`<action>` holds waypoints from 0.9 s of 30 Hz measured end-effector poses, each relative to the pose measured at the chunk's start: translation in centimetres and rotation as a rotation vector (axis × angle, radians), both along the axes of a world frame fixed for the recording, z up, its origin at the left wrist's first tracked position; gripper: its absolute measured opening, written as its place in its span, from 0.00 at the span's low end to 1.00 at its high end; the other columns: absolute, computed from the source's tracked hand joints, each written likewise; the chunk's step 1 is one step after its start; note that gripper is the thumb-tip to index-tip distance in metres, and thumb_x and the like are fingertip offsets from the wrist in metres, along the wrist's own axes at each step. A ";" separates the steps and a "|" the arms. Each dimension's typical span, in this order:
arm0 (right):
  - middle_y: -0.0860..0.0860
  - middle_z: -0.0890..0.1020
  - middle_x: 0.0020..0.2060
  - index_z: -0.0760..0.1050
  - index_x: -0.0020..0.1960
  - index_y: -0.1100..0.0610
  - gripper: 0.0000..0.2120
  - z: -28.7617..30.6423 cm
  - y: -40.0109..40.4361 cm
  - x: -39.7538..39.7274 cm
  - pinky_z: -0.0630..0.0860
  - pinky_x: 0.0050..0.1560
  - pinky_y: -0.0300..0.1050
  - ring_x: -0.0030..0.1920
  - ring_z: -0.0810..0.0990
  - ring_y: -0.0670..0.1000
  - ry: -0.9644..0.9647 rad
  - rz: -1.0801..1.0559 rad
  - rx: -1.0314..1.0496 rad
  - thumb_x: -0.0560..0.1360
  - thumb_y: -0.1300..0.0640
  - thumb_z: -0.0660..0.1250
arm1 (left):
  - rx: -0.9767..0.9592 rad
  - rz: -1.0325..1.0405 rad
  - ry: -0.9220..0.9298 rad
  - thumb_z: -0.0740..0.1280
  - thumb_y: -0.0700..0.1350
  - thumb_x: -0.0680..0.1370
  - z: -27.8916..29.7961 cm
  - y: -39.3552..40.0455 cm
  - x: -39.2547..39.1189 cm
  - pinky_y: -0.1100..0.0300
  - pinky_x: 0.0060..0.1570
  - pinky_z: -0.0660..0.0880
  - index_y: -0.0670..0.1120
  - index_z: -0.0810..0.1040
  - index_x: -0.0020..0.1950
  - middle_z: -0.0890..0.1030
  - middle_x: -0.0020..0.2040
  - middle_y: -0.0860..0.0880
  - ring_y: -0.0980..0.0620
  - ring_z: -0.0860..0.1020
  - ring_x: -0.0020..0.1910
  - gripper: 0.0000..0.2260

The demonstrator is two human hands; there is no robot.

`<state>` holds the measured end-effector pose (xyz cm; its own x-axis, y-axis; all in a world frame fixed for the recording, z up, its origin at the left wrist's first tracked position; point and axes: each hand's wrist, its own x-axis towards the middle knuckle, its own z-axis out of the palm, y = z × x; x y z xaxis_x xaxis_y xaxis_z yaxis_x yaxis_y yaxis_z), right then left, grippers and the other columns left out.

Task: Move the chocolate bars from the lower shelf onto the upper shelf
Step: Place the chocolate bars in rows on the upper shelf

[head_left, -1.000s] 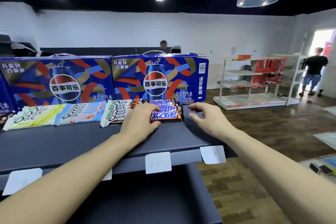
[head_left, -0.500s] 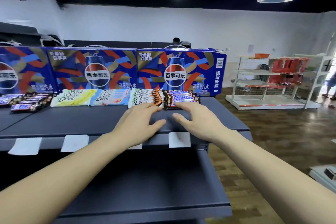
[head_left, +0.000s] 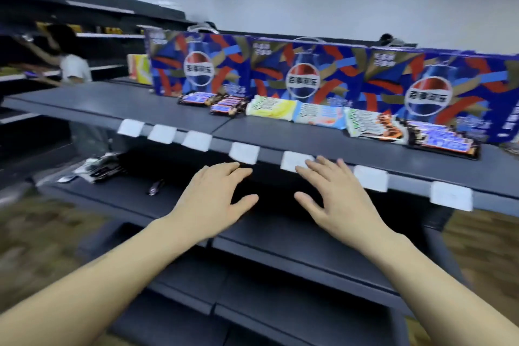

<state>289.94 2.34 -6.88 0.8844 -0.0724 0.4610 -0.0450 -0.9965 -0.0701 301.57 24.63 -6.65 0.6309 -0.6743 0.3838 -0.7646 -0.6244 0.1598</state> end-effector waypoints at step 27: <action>0.45 0.62 0.77 0.60 0.77 0.47 0.27 -12.9 30.1 20.2 0.51 0.76 0.42 0.77 0.55 0.46 0.360 0.447 0.234 0.81 0.40 0.56 | 0.033 0.492 0.136 0.60 0.61 0.77 -13.8 28.2 9.6 0.48 0.71 0.60 0.54 0.67 0.72 0.69 0.71 0.49 0.50 0.65 0.71 0.25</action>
<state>310.15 32.39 -19.82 0.9497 0.2776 0.1449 0.3115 -0.8845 -0.3473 311.18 52.86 -20.49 0.9196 -0.2950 0.2593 -0.3522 -0.9116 0.2119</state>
